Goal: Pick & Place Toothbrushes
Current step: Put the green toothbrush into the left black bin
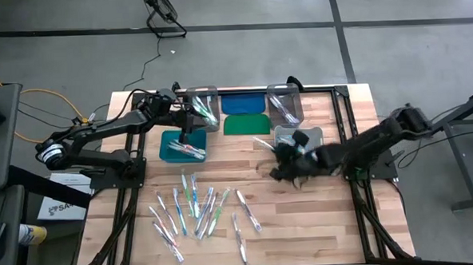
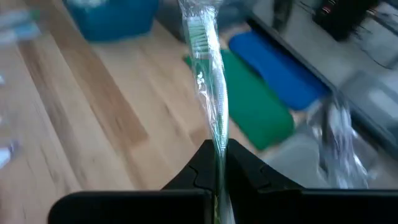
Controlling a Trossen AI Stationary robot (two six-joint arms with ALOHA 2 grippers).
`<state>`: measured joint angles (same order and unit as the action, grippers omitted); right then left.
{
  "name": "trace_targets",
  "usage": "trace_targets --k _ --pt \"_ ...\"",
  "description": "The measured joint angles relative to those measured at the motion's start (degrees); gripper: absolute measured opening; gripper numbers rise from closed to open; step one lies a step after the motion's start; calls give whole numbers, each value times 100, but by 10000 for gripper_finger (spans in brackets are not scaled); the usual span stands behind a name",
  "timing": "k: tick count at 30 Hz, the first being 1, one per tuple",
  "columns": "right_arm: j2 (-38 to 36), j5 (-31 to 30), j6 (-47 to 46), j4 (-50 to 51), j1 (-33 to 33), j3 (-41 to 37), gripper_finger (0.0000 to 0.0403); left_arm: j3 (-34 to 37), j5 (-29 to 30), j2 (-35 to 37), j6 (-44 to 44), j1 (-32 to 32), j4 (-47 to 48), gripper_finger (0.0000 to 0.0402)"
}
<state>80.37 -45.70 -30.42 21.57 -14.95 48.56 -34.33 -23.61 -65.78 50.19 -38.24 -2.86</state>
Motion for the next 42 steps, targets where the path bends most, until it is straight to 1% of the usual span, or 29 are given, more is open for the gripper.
trace_targets --k 2,5,10,13,16,20,22,25,27,29,31,33,39,42 --pt "-276 472 825 -901 476 -263 10 0 -11 0 -99 0 -132 141" --pt "-440 1261 1764 -2248 1182 -608 10 0 -168 0 -276 0 -374 141" --pt "-297 2338 2725 -4221 2039 -933 10 0 -395 0 -611 2 -1021 141" --pt "-41 2878 2978 -5251 2381 -1030 10 0 -406 0 -854 9 -1418 141" --pt "286 3395 3131 -6047 2625 -1027 10 0 -412 0 -1076 58 -1745 141" --pt "924 4102 3378 -7395 2871 -1027 10 0 -412 -38 -1191 207 -2082 141" --pt "1274 4447 3416 -8234 3006 -1025 10 0 -397 -129 -1225 305 -2270 141" --pt "1769 4877 3423 -9148 3201 -978 10 0 -412 -321 -1479 420 -2690 141" --pt "2027 5151 3477 -9391 3300 -870 10 0 -403 -508 -1757 489 -3009 141" --pt "2230 5347 3524 -9424 3348 -672 10 0 -411 -706 -2133 512 -3349 141" --pt "2398 5423 3529 -9431 3354 -536 10 0 -446 -882 -2551 540 -3712 141" --pt "2506 5509 3596 -9416 3348 -439 10 0 -470 -979 -2847 531 -3864 141" --pt "2505 5443 3681 -9386 3280 -391 10 2 -486 -1101 -3370 532 -4276 141" --pt "2508 5421 3681 -9365 3286 -391 10 0 -548 -1100 -3422 616 -4351 141"
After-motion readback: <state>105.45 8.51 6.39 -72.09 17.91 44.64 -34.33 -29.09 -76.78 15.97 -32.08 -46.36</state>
